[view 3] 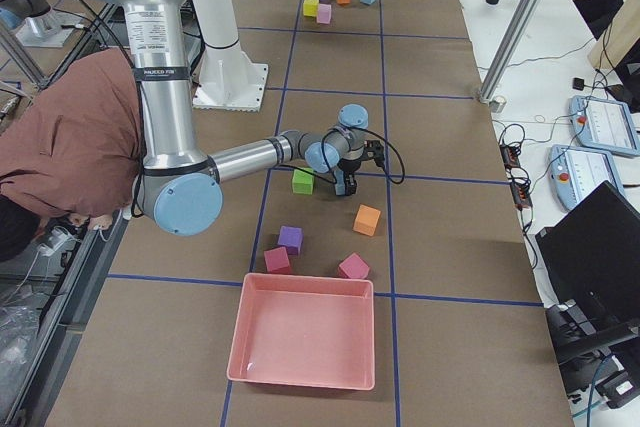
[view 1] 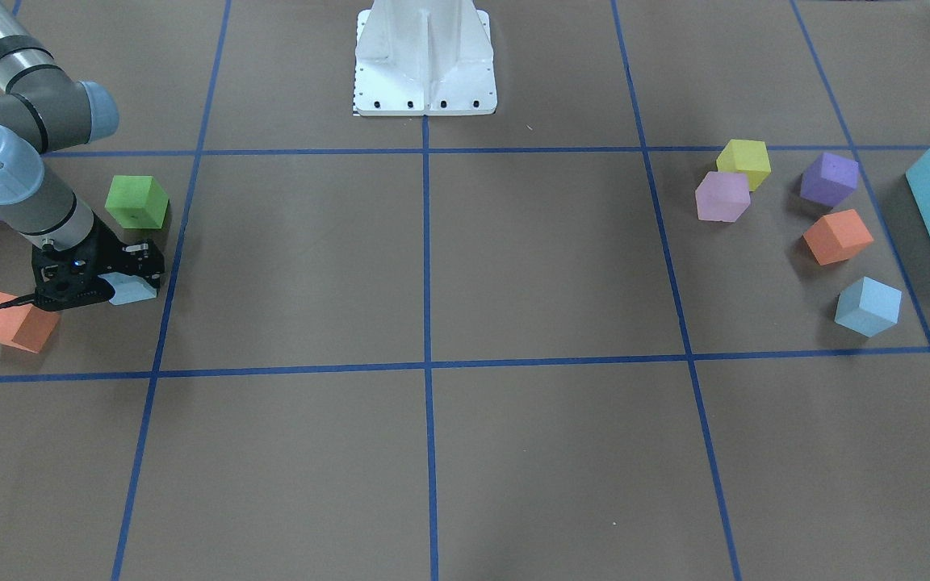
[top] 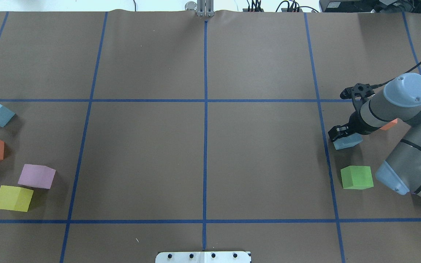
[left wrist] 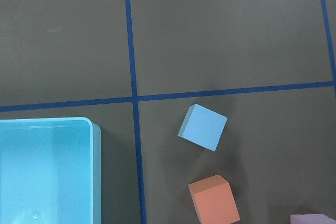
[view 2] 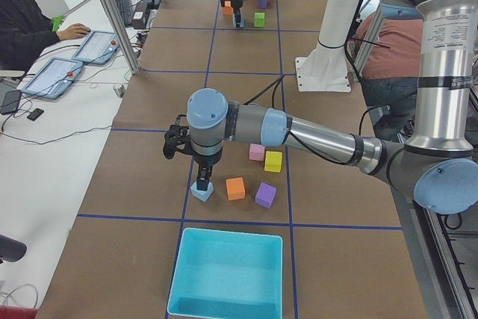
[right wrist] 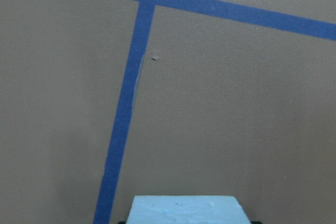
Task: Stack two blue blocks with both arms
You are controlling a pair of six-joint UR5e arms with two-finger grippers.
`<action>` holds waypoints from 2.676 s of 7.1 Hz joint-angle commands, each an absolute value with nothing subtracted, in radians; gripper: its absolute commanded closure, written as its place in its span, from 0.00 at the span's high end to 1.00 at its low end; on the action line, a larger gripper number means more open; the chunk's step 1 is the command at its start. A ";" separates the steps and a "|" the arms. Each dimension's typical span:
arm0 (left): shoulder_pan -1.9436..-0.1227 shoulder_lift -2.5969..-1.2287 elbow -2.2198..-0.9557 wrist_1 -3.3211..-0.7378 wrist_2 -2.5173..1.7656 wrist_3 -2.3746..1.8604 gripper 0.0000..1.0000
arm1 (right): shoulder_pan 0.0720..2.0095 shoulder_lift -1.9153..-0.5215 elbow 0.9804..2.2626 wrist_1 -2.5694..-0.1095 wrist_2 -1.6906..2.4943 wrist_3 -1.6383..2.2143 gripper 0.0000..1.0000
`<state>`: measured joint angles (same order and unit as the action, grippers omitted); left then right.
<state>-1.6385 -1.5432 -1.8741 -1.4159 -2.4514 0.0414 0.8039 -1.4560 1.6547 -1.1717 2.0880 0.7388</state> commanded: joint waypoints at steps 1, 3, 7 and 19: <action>-1.638 -1.543 -1.873 -1.416 -2.451 0.041 0.98 | 0.804 -1.454 1.673 -1.170 2.098 0.738 0.67; -1.635 -1.545 -1.871 -1.416 -2.451 0.038 0.98 | 0.855 -1.381 1.724 -1.263 2.181 0.739 0.66; -1.498 -1.679 -1.705 -1.539 -2.370 0.060 0.98 | 0.841 -1.091 1.766 -1.611 2.191 0.883 0.65; -1.216 -1.856 -1.301 -1.738 -2.275 0.167 0.98 | 0.496 -0.726 1.454 -1.548 1.858 1.342 0.63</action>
